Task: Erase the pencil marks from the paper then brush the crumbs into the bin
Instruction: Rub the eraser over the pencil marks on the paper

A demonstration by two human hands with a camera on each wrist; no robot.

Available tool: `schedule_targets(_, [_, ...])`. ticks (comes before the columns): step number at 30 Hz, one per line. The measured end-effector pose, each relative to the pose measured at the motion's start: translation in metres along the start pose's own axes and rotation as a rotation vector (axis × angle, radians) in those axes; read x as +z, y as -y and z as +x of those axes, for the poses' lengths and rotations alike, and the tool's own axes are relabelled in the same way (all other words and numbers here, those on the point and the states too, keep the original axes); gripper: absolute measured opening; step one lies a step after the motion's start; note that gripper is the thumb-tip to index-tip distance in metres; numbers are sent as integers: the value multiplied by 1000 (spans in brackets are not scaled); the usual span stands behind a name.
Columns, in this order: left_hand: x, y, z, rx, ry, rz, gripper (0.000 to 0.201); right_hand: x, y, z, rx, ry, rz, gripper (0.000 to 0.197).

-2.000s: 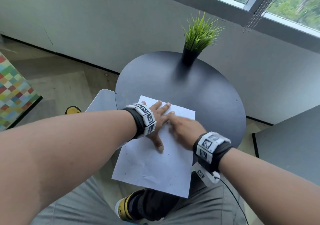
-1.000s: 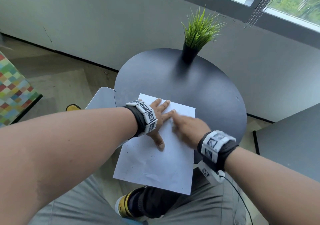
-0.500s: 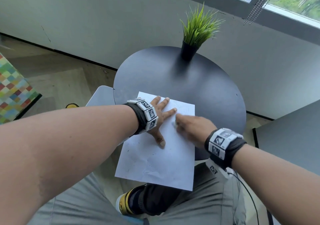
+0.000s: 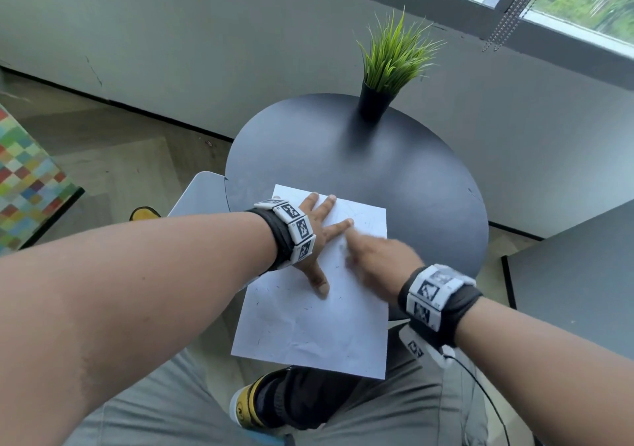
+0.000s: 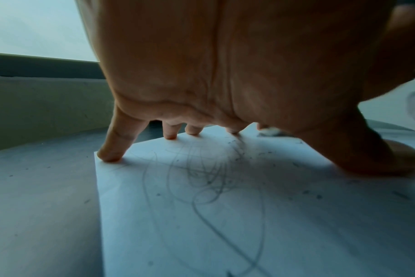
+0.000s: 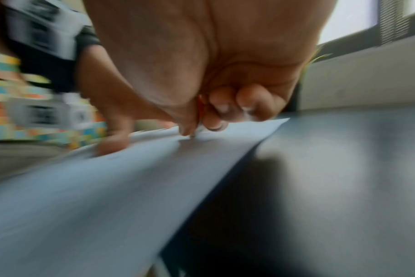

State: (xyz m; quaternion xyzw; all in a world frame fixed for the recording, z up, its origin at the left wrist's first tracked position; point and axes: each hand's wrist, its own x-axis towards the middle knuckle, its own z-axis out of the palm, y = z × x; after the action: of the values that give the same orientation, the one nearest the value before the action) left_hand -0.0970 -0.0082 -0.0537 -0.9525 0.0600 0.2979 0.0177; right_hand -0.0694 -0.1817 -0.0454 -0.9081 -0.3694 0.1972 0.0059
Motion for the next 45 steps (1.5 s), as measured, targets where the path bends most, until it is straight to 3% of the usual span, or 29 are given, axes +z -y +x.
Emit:
schedule_targets(2, [0,1,1,-1,1,1,143,9,14,-14,-166,121,13,11])
schedule_targets(3, [0,1,1,0,3,-2,144,8,13,-15,-172,132,-1,9])
schedule_targets(7, [4,-4,3,-38,-1,-51,144,-10,-31,10,138,12,-37,24])
schedule_targets(9, [5,-6,6,-60,0,-64,144,-15,-39,16,193,-1,-23,24])
schedule_targets(15, [5,-6,7,-59,9,-61,150,6,13,-20,-129,152,-25,13])
schedule_targets(20, [4,-9,5,-60,7,-51,148,-9,-28,11,191,-29,-1,18])
schedule_targets(22, [6,-8,7,-68,13,-55,149,-2,-17,8,117,-32,-18,11])
schedule_targets(25, [7,-7,9,-60,-1,-58,150,11,-1,-7,-85,96,-18,10])
schedule_targets(28, [6,-8,9,-48,-3,-49,148,0,-24,3,31,-1,-20,23])
schedule_targets(30, [7,-8,10,-47,-2,-37,148,1,-30,5,58,-55,-21,21])
schedule_targets(34, [8,-7,14,-48,7,-30,150,16,-1,-16,-181,77,-24,13])
schedule_targets(39, [7,-8,16,-43,18,-48,150,-6,-42,7,154,-26,-5,25])
schedule_targets(41, [8,-8,15,-44,13,-37,149,-2,-31,1,79,-36,-21,18])
schedule_targets(44, [9,-8,16,-40,-8,-16,148,15,2,-22,-151,98,-11,12])
schedule_targets(45, [8,-8,17,-38,-5,-17,148,14,1,-22,-146,102,-14,11])
